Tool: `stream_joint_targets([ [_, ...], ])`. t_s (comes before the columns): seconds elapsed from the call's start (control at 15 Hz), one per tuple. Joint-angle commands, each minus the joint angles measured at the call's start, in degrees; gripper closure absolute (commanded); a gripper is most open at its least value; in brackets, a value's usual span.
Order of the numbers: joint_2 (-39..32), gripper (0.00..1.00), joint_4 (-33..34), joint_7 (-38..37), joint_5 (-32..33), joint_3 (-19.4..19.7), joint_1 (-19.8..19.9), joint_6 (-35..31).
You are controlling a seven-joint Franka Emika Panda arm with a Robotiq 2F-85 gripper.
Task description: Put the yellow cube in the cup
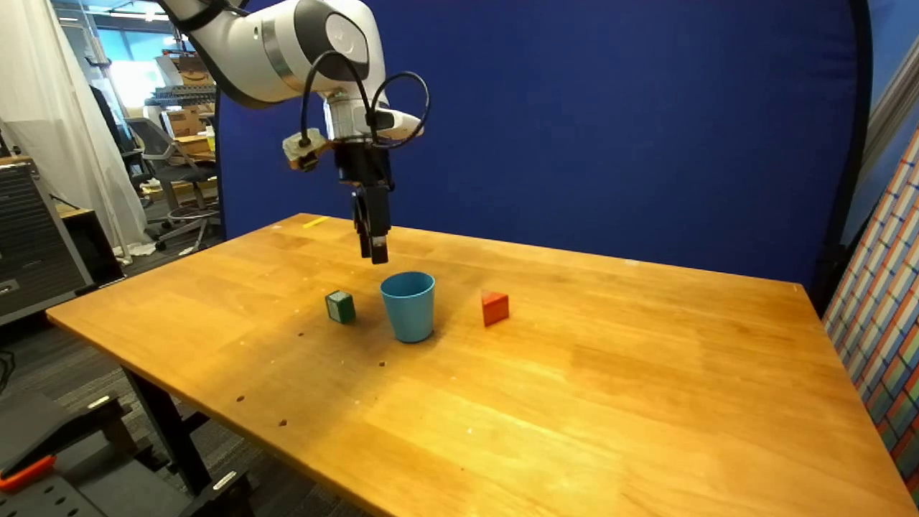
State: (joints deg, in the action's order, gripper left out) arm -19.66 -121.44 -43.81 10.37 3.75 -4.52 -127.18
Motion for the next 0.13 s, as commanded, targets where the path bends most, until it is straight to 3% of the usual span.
stream_joint_targets([
  [0.0, 0.69, 0.00, 0.13, 2.37, -2.49, -0.08, -0.04, 0.61],
  [0.07, 1.38, 0.00, 0.20, 3.40, -3.44, -0.39, 0.19, 1.18],
])
